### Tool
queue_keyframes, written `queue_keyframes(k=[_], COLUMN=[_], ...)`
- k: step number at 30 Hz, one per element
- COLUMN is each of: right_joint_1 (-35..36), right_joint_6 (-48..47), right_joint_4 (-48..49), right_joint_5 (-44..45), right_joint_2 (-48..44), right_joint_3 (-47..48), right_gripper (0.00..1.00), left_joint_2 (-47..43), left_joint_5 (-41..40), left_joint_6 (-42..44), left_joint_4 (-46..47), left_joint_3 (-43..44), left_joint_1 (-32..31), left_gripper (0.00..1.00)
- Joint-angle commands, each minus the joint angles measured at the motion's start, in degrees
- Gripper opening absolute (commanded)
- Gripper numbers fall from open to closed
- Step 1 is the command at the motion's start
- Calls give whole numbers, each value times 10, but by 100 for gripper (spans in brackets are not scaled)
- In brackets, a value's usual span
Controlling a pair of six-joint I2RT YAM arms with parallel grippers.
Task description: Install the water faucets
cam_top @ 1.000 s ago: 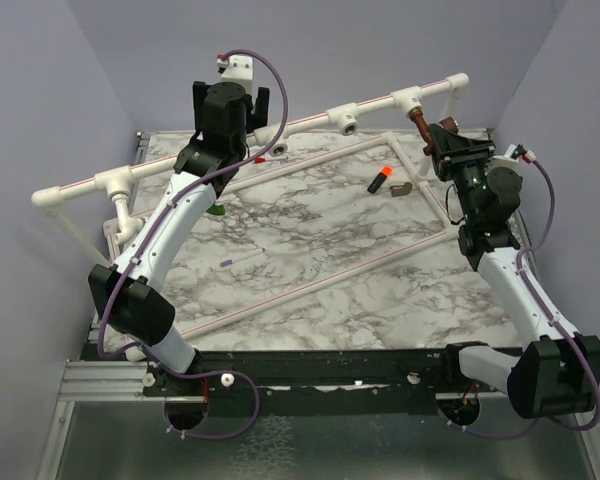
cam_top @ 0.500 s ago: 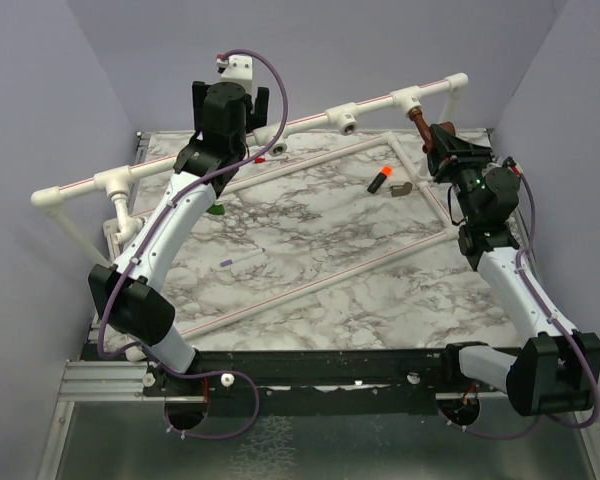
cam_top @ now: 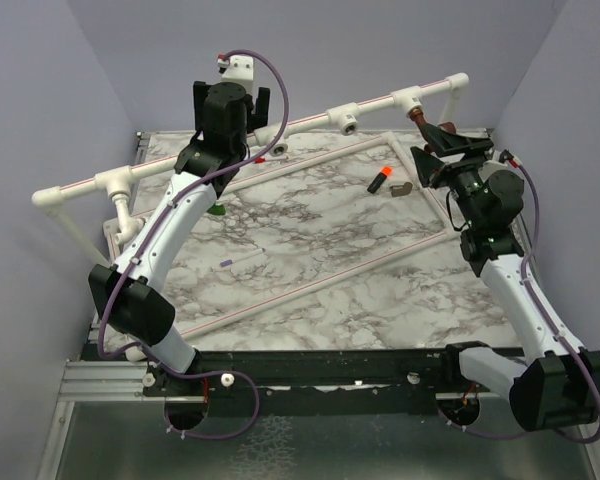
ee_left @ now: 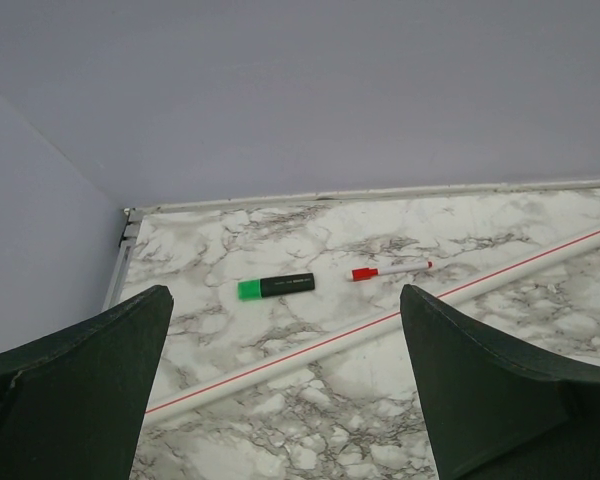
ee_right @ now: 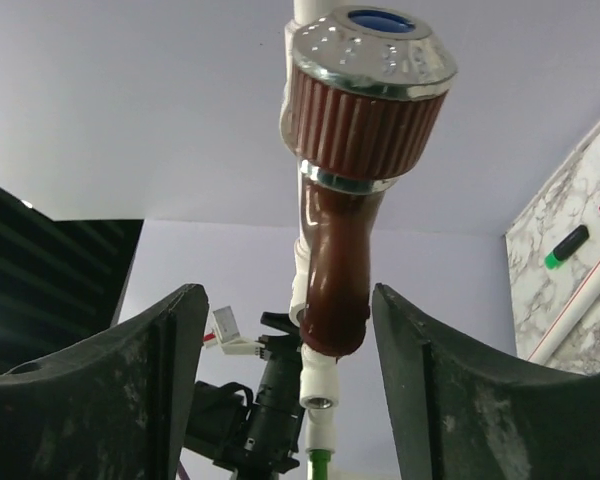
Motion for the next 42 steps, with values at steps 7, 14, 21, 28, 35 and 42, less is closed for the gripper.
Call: queue_keyframes(k=[7,14,21,28,35,42], right_joint_1=[0,0,0,0,1,5], right_joint_6=[-153,-276,-522,-801,-1090,-1297], right_joint_4=[-97,-170,-202,-149,-75,-19], right_joint_5=[-18,3,55,86,16,-120], right_joint_2=[-55,-83,-115,-126,-119,-131], right_joint_3=[20,38,60,58,37,-10], right_gripper=[78,78,78,78,81,84], left_joint_2=[9,7,9,10,9,8], left_joint_5=[23,23,24,25,27,34], left_joint_6=[-9,-9,-11,-8,-8,-10], left_joint_4=[-36,-36,-38,-41,-45,-43], left_joint_3=[-15,-15,-13,-9,-6,-10], left_joint_1=[-21,-21,-22,-23,-24,-24], left_gripper=[97,97,97,97,97,97])
